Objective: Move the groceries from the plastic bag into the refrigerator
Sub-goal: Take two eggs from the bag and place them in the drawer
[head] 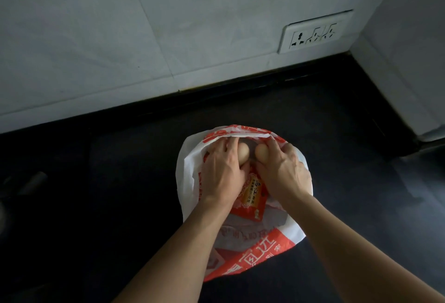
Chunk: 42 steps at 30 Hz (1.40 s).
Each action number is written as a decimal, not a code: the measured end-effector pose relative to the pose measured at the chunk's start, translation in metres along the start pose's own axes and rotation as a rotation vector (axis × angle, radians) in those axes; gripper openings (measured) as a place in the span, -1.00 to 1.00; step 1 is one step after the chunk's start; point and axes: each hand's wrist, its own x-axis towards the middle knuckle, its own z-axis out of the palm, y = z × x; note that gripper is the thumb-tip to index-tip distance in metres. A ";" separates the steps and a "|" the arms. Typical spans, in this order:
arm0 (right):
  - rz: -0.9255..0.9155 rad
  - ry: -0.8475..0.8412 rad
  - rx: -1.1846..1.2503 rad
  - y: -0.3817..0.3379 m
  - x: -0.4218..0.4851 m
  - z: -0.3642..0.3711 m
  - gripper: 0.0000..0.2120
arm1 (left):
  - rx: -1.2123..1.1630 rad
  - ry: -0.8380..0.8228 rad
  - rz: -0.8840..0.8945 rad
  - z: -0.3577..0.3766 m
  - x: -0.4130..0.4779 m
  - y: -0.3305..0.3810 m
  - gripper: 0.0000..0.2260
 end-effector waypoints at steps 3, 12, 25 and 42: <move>0.019 -0.032 -0.012 -0.001 -0.001 -0.005 -0.51 | -0.091 0.010 -0.020 -0.006 -0.007 -0.001 -0.44; -0.018 -0.049 0.526 0.004 -0.043 -0.048 -0.70 | -0.592 -0.006 -0.004 -0.035 -0.049 0.021 -0.61; -0.125 0.087 0.745 0.038 -0.151 -0.118 -0.77 | -0.851 -0.018 -0.191 -0.097 -0.139 0.091 -0.77; -0.181 0.046 0.773 0.032 -0.206 -0.133 -0.81 | -0.979 0.071 -0.302 -0.124 -0.195 0.098 -0.82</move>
